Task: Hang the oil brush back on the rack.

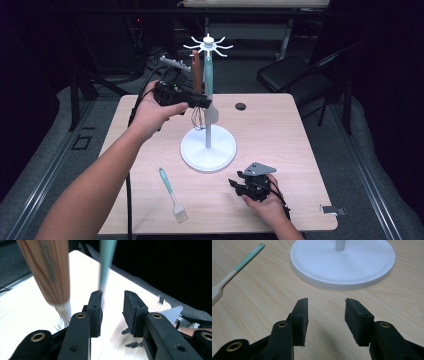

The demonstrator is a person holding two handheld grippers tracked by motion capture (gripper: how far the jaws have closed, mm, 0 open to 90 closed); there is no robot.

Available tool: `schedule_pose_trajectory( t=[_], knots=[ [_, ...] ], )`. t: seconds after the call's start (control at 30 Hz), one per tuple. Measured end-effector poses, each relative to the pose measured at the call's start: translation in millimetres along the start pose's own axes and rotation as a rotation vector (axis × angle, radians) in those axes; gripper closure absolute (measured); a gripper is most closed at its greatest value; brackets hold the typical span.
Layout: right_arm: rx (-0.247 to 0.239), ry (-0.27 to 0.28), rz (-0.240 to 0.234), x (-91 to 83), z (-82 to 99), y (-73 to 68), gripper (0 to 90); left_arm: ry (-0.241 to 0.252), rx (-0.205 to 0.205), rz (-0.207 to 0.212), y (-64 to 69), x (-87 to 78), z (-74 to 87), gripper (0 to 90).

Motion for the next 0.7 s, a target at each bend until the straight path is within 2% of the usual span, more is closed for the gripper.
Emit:
schedule_pose_trajectory(
  t=[0.17,0.27,0.3,0.7],
  knots=[
    [0.001,0.002,0.001,-0.8,-0.3,0.0,53.8,-0.011,0.007,-0.037,1.8,3.2,20.0,64.2],
    [-0.003,0.007,0.008,-1.5,-0.9,1.1,52.7,-0.013,-0.001,-0.037,1.2,7.3,33.6,63.3],
    [-0.003,0.005,0.006,-1.7,-0.9,1.2,52.5,-0.016,0.003,-0.049,0.4,8.9,38.2,62.9],
    [-0.006,0.010,0.029,-1.7,0.0,4.8,49.7,-0.024,-0.071,-0.082,-15.1,31.5,103.9,57.1]
  ],
)
Point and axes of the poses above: each handheld gripper's, and its own axes: x roughly forward along the jaws, z roughly out of its underside, y roughly to its right, the point moved 4 cm from there along x, roughly forward along the jaws, and after that the axes turned 3 degrees about -z, right-handed, at the moved point
